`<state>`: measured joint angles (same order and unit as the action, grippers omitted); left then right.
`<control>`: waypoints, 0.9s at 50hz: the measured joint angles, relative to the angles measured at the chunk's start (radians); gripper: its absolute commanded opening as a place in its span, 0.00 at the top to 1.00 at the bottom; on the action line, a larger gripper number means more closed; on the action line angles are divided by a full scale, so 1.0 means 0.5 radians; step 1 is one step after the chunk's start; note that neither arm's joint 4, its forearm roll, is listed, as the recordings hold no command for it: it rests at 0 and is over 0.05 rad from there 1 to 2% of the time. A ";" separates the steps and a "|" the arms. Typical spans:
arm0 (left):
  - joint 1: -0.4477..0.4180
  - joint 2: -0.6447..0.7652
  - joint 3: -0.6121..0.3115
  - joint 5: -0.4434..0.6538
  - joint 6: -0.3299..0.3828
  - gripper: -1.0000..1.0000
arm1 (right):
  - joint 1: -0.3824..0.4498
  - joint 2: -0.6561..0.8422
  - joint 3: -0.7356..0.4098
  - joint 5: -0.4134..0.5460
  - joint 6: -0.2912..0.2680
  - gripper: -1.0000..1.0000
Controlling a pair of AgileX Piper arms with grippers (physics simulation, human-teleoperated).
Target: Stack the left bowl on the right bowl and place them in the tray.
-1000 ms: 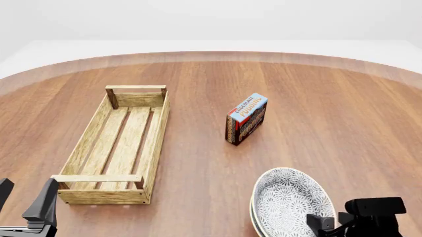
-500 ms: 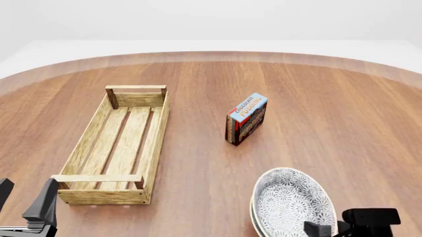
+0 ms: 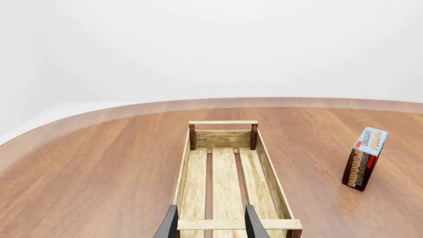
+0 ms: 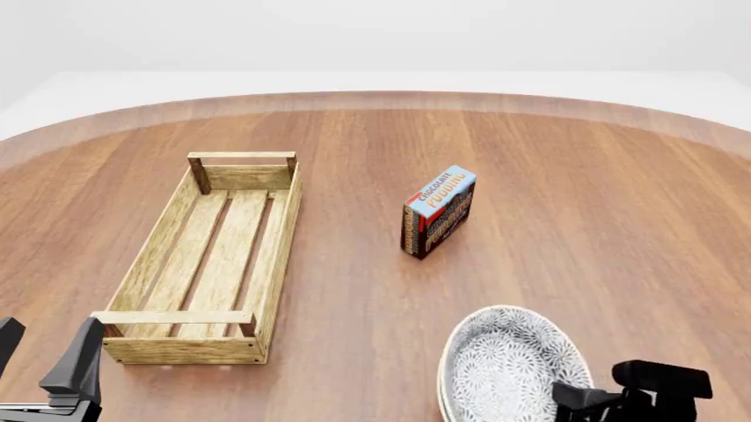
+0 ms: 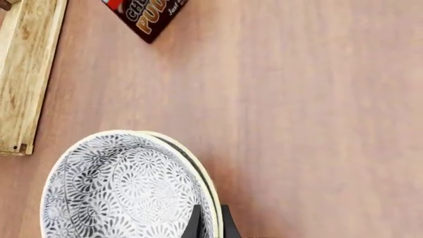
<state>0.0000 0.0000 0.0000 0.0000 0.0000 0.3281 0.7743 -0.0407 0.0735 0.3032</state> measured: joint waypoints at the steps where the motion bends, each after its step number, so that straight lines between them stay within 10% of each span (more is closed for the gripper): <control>1: 0.000 0.000 0.000 0.000 0.000 0.00 | -0.006 -0.024 -0.009 0.032 -0.010 1.00; 24: 0.000 0.000 0.000 0.000 0.000 0.00 | -0.144 -0.368 -0.523 0.690 -0.257 1.00; 45: 0.000 0.000 0.000 0.000 0.000 0.00 | -0.147 -0.343 -1.001 0.889 -0.462 1.00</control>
<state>0.0000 0.0000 0.0000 0.0000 0.0000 0.2546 0.6029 -0.5413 0.5181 0.0720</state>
